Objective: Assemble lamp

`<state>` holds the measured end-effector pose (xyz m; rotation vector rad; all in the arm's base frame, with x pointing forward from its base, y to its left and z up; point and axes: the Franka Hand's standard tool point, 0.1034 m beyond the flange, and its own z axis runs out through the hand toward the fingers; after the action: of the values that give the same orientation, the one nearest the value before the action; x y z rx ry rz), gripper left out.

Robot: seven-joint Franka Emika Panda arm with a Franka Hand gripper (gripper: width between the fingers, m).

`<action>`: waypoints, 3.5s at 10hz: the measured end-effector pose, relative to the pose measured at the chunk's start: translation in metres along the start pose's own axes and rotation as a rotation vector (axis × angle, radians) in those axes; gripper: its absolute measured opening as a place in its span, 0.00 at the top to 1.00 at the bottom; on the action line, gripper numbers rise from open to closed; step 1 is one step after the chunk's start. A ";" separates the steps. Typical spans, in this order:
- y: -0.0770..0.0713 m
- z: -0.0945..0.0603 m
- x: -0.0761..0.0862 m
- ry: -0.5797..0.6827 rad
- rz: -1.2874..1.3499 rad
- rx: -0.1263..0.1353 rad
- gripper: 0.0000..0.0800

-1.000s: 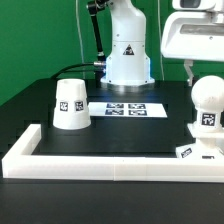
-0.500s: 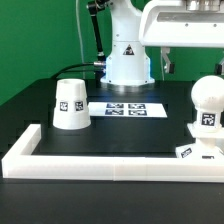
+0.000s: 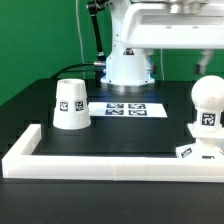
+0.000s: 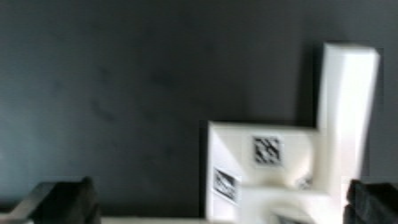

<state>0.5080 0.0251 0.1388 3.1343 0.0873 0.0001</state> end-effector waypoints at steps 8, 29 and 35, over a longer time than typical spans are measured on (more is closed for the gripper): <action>0.071 0.001 -0.017 0.005 -0.078 0.027 0.13; 0.131 0.058 -0.129 -0.078 -0.027 0.042 0.13; 0.133 0.057 -0.124 -0.073 -0.028 0.039 0.86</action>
Offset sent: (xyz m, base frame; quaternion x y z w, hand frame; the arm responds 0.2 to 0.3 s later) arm -0.0066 -0.0487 -0.0075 0.0381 0.0343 -0.0683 0.9963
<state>0.3912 -0.1148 0.0830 3.1673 0.1329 -0.1170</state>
